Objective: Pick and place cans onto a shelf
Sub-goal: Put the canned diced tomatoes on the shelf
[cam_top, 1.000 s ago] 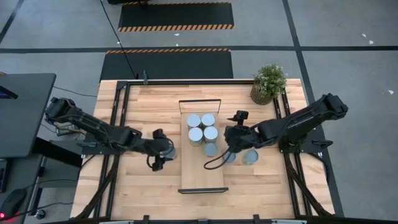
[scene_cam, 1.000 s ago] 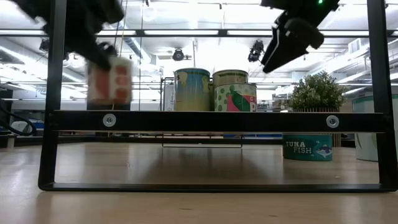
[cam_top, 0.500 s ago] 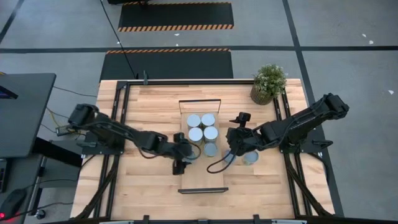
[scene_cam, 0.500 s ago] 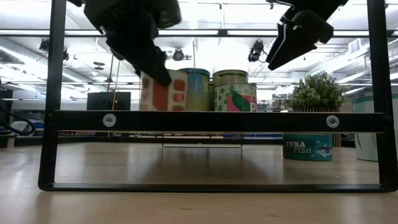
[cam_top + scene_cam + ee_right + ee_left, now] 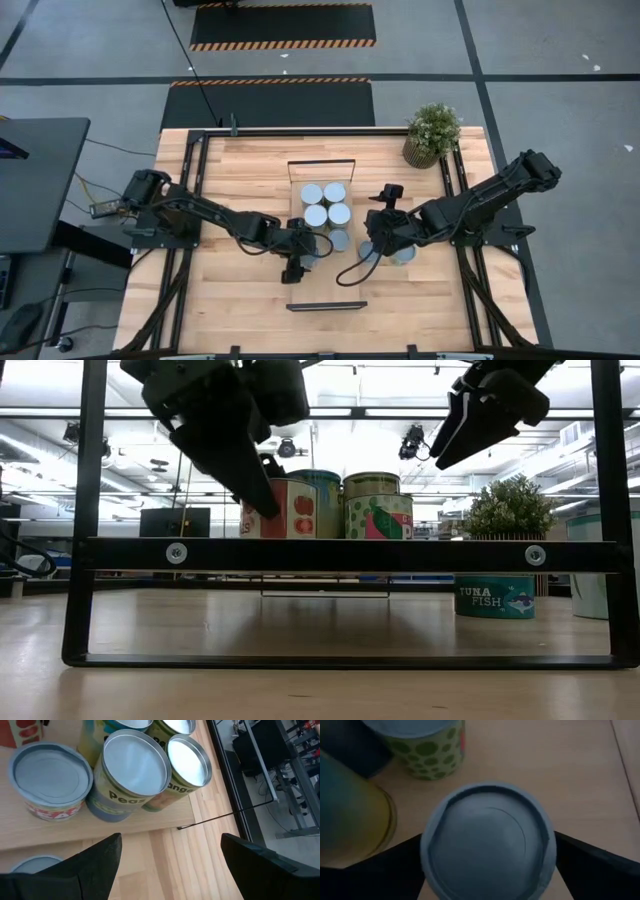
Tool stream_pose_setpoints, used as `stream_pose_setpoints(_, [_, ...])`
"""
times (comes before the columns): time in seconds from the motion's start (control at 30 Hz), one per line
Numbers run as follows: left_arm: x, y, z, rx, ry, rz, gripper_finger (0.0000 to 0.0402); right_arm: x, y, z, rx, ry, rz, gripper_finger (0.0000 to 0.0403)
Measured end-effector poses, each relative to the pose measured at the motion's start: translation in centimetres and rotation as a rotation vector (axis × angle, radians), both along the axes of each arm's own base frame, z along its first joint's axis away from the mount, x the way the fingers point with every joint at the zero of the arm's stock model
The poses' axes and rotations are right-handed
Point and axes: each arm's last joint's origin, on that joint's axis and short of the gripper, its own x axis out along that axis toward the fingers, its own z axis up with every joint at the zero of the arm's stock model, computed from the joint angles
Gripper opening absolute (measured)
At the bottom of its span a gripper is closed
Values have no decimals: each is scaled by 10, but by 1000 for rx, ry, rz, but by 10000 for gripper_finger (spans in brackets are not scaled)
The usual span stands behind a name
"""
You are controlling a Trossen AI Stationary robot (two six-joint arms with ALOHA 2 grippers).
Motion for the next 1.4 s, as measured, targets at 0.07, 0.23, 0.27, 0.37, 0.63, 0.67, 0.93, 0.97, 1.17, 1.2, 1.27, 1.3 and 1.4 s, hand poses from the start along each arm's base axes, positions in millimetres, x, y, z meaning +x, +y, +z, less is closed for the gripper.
stream_pose_setpoints(0.07, [0, 1, 0, 15, -4, 21, 395, 0, 0, 0, 1, 0, 0, 348])
stream_pose_setpoints(0.23, [-5, -3, 3, 114, -7, 59, 388, 0, 0, 0, 0, 1, 0, 348])
stream_pose_setpoints(0.27, [-8, -5, 2, 134, 6, 59, 387, 0, 0, 0, 0, 1, 1, 348])
stream_pose_setpoints(0.37, [-11, -11, 2, 161, 13, 52, 387, 0, 0, 0, -1, 0, 1, 348])
stream_pose_setpoints(0.63, [-19, -30, 2, 278, -11, 36, 387, 1, 0, 1, 5, -13, 1, 348])
stream_pose_setpoints(0.67, [-21, -31, 2, 297, -7, 36, 387, 1, 0, 1, 5, -13, 1, 348])
stream_pose_setpoints(0.93, [-29, -38, 4, 444, 20, 46, 387, 1, 0, 1, 5, -13, 1, 348])
stream_pose_setpoints(0.97, [-29, -39, 6, 460, 15, 53, 387, 1, 0, 1, 5, -14, 1, 348])
stream_pose_setpoints(1.17, [-29, -38, 11, 547, -5, 100, 387, 1, 0, 1, 7, -16, -1, 348])
stream_pose_setpoints(1.2, [-29, -38, 10, 554, -6, 105, 387, 1, 0, 1, 7, -16, -1, 348])
stream_pose_setpoints(1.27, [-28, -37, 10, 569, -9, 120, 387, 1, 0, 1, 7, -16, -1, 348])
stream_pose_setpoints(1.3, [-28, -37, 9, 576, -10, 127, 387, 1, 0, 1, 7, -16, -1, 348])
stream_pose_setpoints(1.4, [-27, -37, 11, 572, -37, 158, 387, 1, 1, 1, 17, -17, -1, 348])
